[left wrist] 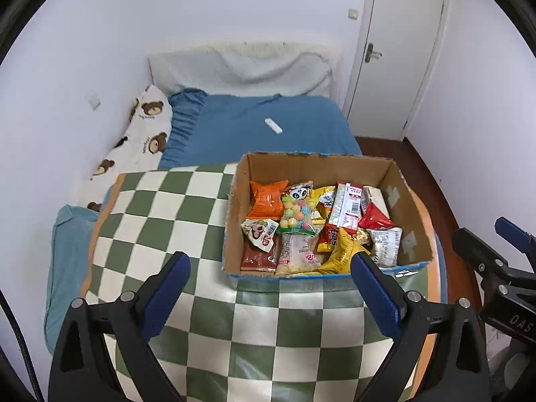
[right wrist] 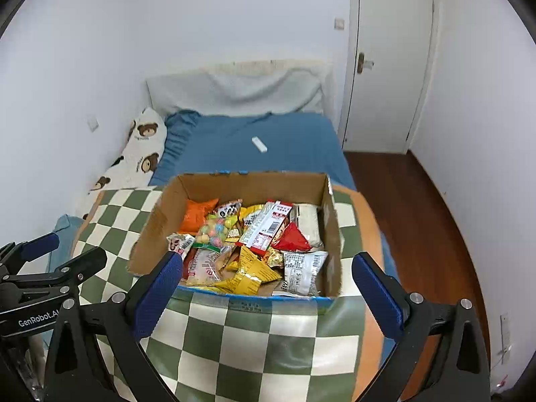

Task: Organize snacks

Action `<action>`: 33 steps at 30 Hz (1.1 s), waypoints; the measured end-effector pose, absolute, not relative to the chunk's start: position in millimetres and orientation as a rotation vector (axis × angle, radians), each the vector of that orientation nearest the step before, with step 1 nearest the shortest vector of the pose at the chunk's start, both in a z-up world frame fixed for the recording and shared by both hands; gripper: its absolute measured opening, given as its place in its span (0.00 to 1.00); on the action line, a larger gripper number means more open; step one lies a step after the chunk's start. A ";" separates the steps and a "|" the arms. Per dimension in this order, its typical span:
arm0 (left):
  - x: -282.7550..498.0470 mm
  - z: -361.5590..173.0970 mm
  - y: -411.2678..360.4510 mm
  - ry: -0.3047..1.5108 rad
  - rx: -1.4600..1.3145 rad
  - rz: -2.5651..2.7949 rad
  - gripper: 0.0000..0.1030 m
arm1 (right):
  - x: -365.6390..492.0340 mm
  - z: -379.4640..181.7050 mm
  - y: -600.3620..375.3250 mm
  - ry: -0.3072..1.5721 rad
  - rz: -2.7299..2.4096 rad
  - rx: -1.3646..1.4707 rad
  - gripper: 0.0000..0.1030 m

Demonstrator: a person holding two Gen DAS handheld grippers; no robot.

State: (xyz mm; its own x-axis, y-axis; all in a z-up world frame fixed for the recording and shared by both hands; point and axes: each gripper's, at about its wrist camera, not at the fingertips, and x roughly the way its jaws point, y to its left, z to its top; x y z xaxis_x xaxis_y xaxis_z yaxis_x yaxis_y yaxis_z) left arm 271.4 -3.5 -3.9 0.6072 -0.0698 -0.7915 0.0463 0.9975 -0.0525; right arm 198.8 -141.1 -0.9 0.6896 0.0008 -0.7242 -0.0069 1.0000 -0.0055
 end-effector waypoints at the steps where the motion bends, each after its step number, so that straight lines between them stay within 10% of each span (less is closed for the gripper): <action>1: 263.0 2.2 -2.4 0.901 -0.025 -0.067 0.95 | 190.5 5.6 -141.1 0.797 0.007 -0.005 1.00; 33: 168.8 43.0 -3.2 0.772 -0.005 -0.018 1.00 | 78.7 59.3 -132.7 0.676 0.001 -0.009 1.00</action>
State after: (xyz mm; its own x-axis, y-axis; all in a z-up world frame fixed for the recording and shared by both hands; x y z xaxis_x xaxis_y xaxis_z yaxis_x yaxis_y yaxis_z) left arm 168.8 -3.2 43.0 0.7162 -0.0179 -0.6977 0.0141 0.9998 -0.0113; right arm 78.7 -132.7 59.3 0.7799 -0.0022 -0.6259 -0.0036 1.0000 -0.0080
